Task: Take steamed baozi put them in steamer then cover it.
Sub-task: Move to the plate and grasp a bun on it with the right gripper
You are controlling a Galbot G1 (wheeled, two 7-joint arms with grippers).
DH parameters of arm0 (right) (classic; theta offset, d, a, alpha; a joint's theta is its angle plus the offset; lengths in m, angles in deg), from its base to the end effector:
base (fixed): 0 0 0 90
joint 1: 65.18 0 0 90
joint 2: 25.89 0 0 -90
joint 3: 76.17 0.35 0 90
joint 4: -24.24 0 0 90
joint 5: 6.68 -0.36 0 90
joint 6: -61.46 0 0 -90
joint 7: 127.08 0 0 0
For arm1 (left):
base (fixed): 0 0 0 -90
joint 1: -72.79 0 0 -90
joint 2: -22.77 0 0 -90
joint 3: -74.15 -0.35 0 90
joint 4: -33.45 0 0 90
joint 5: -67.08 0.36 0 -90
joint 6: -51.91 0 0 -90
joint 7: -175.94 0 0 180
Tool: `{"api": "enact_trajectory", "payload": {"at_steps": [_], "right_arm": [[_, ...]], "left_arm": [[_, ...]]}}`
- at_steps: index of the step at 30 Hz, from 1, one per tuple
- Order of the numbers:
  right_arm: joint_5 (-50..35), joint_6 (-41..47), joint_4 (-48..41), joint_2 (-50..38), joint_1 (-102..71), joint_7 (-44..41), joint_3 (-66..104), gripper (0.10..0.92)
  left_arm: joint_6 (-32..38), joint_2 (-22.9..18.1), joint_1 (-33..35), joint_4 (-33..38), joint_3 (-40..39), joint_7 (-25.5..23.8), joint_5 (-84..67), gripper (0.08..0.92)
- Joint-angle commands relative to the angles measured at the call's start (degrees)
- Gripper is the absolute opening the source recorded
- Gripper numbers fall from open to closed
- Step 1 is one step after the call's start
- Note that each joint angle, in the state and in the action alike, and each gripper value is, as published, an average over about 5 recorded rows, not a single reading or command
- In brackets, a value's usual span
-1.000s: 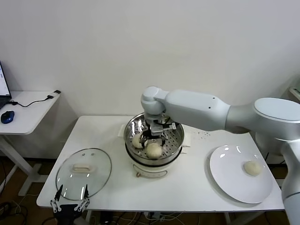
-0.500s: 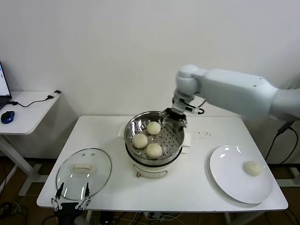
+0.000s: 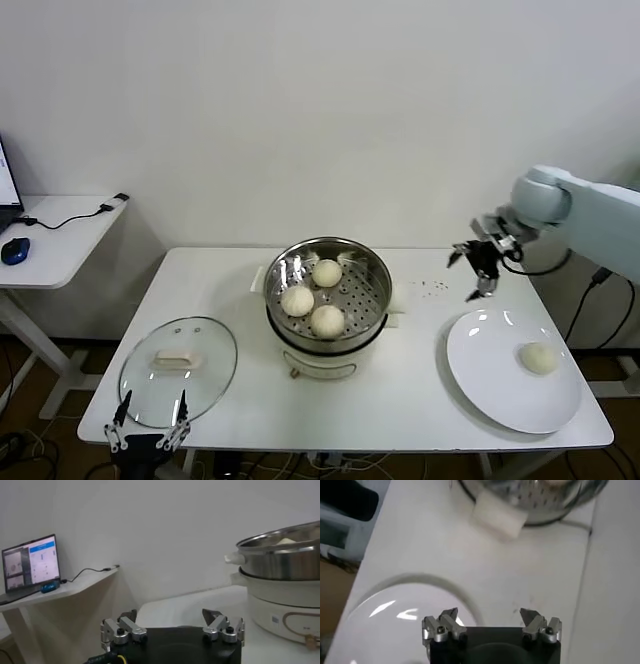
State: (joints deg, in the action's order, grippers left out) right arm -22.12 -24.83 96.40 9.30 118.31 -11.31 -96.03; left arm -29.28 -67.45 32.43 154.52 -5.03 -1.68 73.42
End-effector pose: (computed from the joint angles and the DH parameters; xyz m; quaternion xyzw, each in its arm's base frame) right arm 0.5348 -0.1904 -0.0840 0.5314 -0.5261 0.5434 0.3815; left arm 0.0708 0.0573 -0.3373 0.0756 -0.9861 -0.1202 0.0865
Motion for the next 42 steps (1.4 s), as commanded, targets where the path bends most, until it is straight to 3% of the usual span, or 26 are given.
{"api": "enact_trajectory", "payload": {"at_steps": [1, 14, 37, 42], "right_arm": [[8.9, -0.1, -5.2, -9.8, -11.7, -2.2, 5.8, 0.823], [18.6, -3.8, -13.4, -9.7, -35.3, -1.3, 29.1, 0.823], [25.5, -6.4, -20.2, -1.5, -38.8, -0.3, 35.4, 0.821], [25.7, -6.5, -20.3, -1.6, -38.7, -0.5, 35.1, 0.775]], "left_arm": [[0.2, -0.1, 0.3, 0.1, 0.1, 0.1, 0.0, 0.823], [0.2, -0.4, 0.3, 0.1, 0.0, 0.1, 0.8, 0.823], [0.2, -0.7, 0.3, -0.4, 0.1, 0.2, 1.6, 0.823], [0.1, -0.6, 0.1, -0.6, 0.0, 0.2, 1.7, 0.823]]}}
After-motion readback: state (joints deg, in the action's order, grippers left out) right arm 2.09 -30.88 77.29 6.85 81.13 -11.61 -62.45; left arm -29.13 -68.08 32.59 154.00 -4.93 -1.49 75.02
